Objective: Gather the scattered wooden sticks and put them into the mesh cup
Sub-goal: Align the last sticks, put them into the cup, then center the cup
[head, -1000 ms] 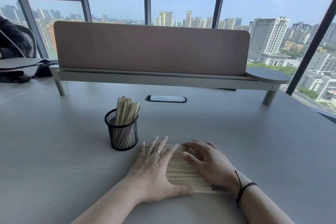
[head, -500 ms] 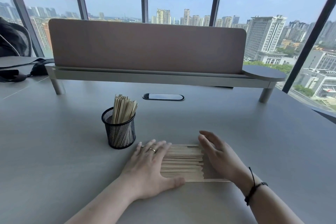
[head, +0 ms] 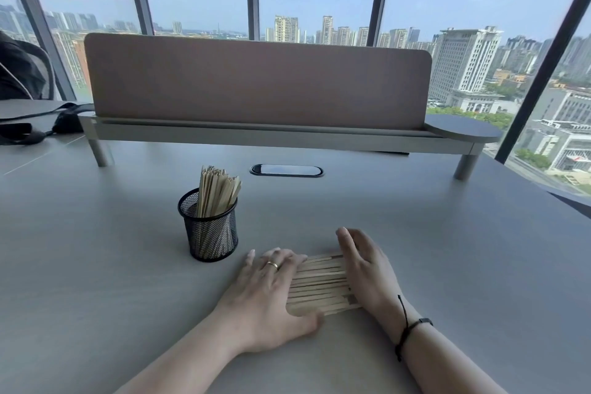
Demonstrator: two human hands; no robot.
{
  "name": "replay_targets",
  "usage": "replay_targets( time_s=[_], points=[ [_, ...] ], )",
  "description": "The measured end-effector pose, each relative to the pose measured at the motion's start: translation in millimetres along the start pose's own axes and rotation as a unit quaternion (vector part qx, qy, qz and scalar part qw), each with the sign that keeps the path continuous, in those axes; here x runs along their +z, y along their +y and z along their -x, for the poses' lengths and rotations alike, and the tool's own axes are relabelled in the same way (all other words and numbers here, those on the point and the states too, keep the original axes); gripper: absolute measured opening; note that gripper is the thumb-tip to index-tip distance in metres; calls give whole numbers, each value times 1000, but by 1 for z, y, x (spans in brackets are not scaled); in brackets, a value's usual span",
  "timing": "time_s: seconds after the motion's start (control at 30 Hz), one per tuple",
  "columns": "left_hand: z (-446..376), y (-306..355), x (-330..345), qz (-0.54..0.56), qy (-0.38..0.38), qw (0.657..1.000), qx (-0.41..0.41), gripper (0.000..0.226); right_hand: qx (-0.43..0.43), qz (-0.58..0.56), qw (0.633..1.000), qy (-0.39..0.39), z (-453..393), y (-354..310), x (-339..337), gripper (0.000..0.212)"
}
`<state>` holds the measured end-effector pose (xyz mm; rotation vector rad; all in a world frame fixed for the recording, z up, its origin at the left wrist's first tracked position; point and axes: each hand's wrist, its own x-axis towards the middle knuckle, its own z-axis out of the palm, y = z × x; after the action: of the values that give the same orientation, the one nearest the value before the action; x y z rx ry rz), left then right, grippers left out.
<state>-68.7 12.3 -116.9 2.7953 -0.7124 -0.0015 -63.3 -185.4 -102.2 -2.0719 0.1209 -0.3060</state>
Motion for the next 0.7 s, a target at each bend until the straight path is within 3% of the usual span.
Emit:
replay_targets(
  time_s=[0.13, 0.33, 0.5, 0.6, 0.7],
  points=[
    [-1, 0, 3, 10, 22, 1000, -1, 109, -15, -61, 997, -35, 7, -7, 20, 29],
    [-3, -3, 2, 54, 79, 995, 26, 84, -2, -117, 993, -3, 6, -7, 7, 29],
    [-3, -1, 5, 59, 102, 992, 53, 71, -14, 52, 997, -48, 4, 0, 0, 45],
    [-2, 0, 6, 58, 95, 992, 52, 66, -91, 208, 967, -111, 8, 2, 7, 53],
    [-2, 2, 7, 50, 105, 992, 52, 58, -121, 220, 955, -156, 10, 4, 9, 61]
  ],
)
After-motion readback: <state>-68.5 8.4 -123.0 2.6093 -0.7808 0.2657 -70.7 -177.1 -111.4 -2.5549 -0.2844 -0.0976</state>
